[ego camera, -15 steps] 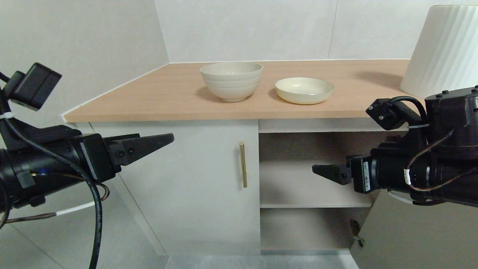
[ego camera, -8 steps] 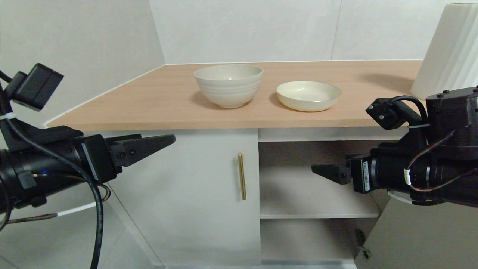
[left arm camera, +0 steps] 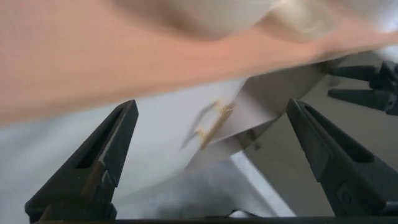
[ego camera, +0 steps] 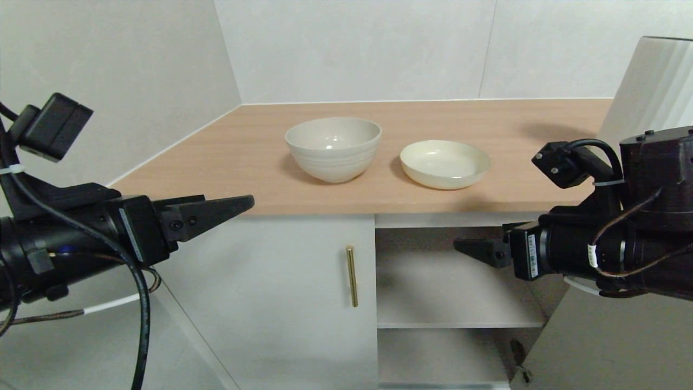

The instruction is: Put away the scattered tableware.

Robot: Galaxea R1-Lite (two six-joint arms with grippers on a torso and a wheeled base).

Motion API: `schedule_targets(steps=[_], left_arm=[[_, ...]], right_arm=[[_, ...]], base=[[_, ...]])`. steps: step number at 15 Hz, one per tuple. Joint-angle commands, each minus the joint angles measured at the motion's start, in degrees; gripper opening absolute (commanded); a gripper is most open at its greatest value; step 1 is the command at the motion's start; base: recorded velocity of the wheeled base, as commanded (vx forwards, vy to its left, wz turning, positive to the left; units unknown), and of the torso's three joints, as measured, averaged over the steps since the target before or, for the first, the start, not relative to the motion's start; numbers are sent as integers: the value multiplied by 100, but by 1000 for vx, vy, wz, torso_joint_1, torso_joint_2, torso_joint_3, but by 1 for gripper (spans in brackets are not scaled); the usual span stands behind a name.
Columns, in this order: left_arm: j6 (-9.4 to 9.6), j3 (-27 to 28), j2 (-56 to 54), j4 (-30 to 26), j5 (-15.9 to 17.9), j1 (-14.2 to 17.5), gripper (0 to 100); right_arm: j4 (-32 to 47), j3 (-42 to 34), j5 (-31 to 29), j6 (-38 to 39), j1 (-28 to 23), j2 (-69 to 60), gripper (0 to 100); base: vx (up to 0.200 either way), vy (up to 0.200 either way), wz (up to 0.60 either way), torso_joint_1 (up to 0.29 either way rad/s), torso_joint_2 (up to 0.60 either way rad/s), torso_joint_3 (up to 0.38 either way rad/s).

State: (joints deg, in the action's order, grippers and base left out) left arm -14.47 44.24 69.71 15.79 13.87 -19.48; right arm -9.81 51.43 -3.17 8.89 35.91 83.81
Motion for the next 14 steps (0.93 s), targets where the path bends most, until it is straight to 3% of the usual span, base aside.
schedule_targets(steps=[1,11,14], left_arm=[[-12,-3,61,-5,-7,6,100],[-12,15,474,3,1,-3,100],[-21,217,597,-58,414,-38,100]], right_arm=[[6,-2,1,-1,-14,-5,100],[-117,-2,9,-1,-49,56,100],[-434,-2,9,-19,-111,320,100]], base=[[0,0,0,105,-520,-281],[0,0,0,185,-477,-293],[0,0,0,191,-447,-255]])
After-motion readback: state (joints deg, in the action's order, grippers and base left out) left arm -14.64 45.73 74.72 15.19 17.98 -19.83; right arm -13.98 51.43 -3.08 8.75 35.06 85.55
